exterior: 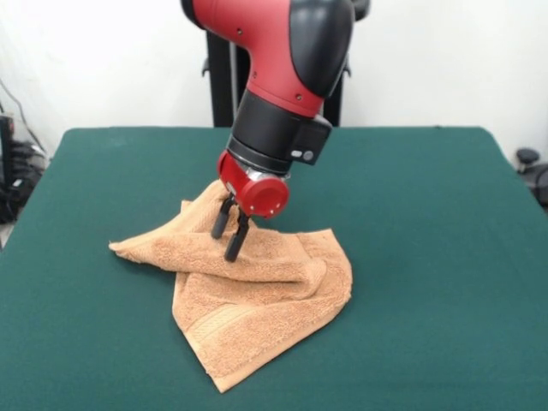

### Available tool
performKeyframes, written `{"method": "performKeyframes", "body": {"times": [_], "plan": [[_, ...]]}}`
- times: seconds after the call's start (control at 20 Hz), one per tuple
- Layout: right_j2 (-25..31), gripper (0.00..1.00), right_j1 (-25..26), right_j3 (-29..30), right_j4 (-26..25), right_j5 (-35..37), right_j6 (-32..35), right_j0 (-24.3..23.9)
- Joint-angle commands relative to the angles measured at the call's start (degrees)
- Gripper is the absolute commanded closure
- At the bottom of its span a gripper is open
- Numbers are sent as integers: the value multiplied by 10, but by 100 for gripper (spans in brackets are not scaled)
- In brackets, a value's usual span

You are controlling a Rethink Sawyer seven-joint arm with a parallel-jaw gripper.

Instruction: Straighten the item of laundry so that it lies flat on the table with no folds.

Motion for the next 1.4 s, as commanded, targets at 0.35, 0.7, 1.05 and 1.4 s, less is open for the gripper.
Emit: {"method": "performKeyframes", "body": {"times": [0.35,0.7,1.05,1.4], "plan": [[31,100,13,24,-9,37,54,13],[31,100,17,23,-9,41,54,12],[30,0,11,23,-15,48,47,4],[9,0,11,16,-25,50,30,12]]}}
